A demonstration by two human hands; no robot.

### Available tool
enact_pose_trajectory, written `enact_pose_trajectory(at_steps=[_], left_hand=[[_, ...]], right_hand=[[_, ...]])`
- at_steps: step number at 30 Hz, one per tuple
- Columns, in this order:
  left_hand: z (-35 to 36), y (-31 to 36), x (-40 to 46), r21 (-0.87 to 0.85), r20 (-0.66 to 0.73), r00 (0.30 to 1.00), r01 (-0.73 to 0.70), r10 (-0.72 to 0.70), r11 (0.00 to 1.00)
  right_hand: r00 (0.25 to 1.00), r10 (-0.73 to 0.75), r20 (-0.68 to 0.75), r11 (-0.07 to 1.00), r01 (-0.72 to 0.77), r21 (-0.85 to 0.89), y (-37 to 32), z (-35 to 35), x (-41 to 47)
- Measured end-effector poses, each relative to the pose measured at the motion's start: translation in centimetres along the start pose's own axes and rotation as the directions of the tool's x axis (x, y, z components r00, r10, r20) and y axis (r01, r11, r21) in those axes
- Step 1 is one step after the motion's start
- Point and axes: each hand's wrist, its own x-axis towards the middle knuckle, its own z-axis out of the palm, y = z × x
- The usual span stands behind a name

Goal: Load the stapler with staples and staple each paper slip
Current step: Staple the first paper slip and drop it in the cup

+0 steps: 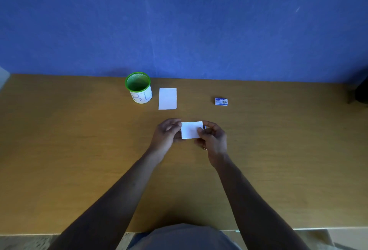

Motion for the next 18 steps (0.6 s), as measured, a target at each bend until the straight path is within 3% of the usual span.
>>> enact_pose_trajectory(at_steps=[18], left_hand=[[-0.66,0.01,-0.41,0.096,-0.012,0.999,-0.041,0.042,0.995]], right_hand=[[0.994,-0.034,0.106,0.994,0.045,-0.103,-0.05,0.58,-0.18]])
